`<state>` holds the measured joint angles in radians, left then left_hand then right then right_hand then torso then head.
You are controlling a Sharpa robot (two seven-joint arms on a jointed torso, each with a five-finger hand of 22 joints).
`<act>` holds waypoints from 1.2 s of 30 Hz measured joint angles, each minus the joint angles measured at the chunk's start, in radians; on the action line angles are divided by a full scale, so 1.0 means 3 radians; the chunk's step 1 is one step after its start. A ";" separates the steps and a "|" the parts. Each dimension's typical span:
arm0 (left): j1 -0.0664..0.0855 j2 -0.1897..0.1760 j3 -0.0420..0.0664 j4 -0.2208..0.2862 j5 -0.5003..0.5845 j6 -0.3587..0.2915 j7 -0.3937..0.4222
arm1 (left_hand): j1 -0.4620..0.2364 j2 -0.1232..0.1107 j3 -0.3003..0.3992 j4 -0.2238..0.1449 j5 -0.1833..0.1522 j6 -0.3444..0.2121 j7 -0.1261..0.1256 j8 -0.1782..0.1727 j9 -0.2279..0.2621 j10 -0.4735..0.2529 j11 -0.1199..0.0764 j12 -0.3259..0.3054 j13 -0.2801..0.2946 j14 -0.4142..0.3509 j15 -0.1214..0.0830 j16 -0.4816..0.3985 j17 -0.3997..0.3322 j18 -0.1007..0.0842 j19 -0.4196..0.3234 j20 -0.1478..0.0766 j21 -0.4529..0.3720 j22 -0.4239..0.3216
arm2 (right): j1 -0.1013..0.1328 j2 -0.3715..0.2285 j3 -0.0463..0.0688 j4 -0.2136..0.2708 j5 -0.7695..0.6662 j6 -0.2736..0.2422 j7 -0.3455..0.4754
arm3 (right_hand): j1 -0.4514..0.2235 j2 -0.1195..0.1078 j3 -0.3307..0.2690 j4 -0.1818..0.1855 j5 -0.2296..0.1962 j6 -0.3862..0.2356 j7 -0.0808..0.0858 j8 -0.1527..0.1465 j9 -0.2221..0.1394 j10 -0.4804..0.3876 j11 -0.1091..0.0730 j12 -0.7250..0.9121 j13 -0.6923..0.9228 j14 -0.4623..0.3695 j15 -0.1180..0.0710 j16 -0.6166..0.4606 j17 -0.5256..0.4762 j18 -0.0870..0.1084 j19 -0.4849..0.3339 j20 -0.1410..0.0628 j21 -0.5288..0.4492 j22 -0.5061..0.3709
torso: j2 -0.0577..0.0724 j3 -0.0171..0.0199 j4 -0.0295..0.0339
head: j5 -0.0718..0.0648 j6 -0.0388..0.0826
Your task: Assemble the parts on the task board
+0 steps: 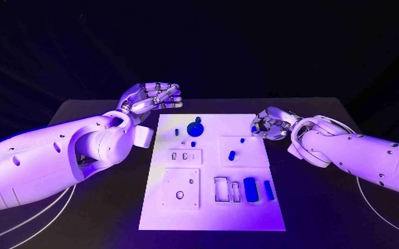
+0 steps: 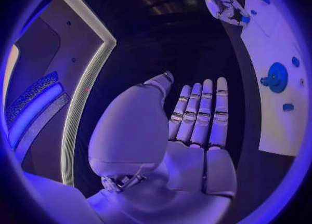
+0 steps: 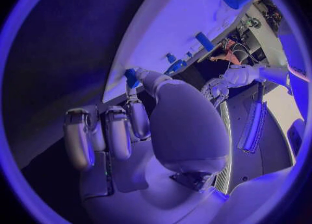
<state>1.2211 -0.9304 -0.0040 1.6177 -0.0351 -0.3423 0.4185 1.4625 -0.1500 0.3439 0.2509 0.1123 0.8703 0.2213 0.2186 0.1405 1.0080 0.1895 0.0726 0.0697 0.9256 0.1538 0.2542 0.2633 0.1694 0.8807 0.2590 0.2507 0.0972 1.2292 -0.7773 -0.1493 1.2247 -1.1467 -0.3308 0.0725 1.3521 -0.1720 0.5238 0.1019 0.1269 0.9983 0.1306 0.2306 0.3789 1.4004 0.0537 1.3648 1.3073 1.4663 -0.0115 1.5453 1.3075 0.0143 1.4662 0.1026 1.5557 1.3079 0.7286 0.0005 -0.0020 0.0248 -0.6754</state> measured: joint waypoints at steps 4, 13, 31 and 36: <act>0.0000 -0.0003 0.0000 0.0000 0.0000 0.0000 -0.0001 | 0.0000 0.0000 0.0000 0.0000 0.0000 0.0000 0.0000 0.0000 0.0000 0.0000 0.0000 0.0000 0.0000 0.0000 0.0000 0.0000 0.0000 0.0000 0.0000 0.0000 0.0000 0.0000 | 0.0001 0.0001 0.0001 0.0002 -0.0004 -0.0015 -0.0004 | -0.0014 0.0031 0.0030 -0.0032 -0.0025 0.0008 0.0005 0.0059 0.0000 0.0029 -0.0029 0.0014 0.0000 0.0005 -0.0031 0.0000 0.0000 0.0000 0.0007 -0.0027 0.0010 0.0000 | 0.0000 0.0000 -0.0001 | 0.0002 -0.0002; 0.0000 -0.0006 0.0000 0.0001 0.0000 0.0000 -0.0002 | 0.0000 0.0000 0.0000 0.0000 0.0000 0.0000 0.0000 0.0000 0.0000 0.0000 0.0000 0.0000 0.0000 0.0000 0.0000 0.0000 0.0000 0.0000 0.0000 0.0000 0.0000 0.0000 | -0.0002 0.0004 -0.0002 0.0050 -0.0004 -0.0134 -0.0010 | -0.0028 0.0054 0.0030 -0.0032 -0.0032 0.0008 0.0006 0.0059 -0.0001 0.0046 -0.0046 0.0030 0.0002 0.0001 -0.0034 0.0000 0.0000 0.0000 -0.0005 -0.0039 0.0033 -0.0001 | 0.0000 0.0004 -0.0001 | 0.0005 -0.0002; 0.0000 0.0017 -0.0001 -0.0016 0.0000 0.0000 -0.0007 | 0.0000 0.0000 0.0000 0.0000 0.0000 0.0000 0.0000 0.0000 -0.0001 0.0000 0.0000 0.0000 0.0000 0.0000 0.0000 0.0000 -0.0001 0.0000 0.0000 0.0000 0.0000 0.0001 | 0.0217 0.0040 0.0011 0.0881 -0.0153 -0.0407 -0.0485 | -0.0063 0.0114 0.0077 -0.0068 -0.0064 -0.0018 -0.0021 0.0059 -0.0003 -0.0030 -0.0060 -0.0071 0.0002 0.0001 -0.0034 0.0020 -0.0001 0.0000 0.0006 -0.0050 0.0033 -0.0001 | -0.0012 -0.0004 -0.0002 | 0.0036 0.0003; 0.0000 0.0032 -0.0002 -0.0029 0.0001 0.0000 -0.0009 | 0.0000 0.0000 0.0000 0.0000 0.0000 0.0000 0.0000 0.0000 -0.0001 0.0000 0.0000 0.0000 0.0000 0.0000 0.0000 0.0000 -0.0001 0.0000 0.0000 0.0000 0.0000 0.0001 | 0.0234 0.0134 0.0011 0.1058 -0.0235 -0.0446 -0.0686 | -0.0058 0.0118 0.0086 -0.0069 -0.0069 -0.0024 -0.0026 0.0059 -0.0003 -0.0030 -0.0060 -0.0071 0.0002 0.0001 -0.0034 0.0020 -0.0001 0.0000 0.0006 -0.0050 0.0033 -0.0001 | -0.0016 -0.0007 0.0005 | 0.0051 0.0000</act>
<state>1.2211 -0.9208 -0.0046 1.6091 -0.0350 -0.3422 0.4158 1.4625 -0.1500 0.3439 0.2510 0.1123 0.8703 0.2213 0.2186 0.1402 1.0080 0.1895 0.0726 0.0697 0.9256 0.1538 0.2542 0.2630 0.1694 0.8808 0.2591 0.2507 0.0974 1.2994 -0.7372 -0.1459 1.5421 -1.2173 -0.4646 -0.1333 1.3346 -0.1365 0.5495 0.0813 0.1063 0.9912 0.1226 0.2484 0.3781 1.3915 0.0358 1.3436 1.3079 1.4666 -0.0217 1.5514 1.3073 0.0144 1.4681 0.0876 1.5655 1.3075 0.7239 -0.0017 -0.0006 0.0401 -0.6753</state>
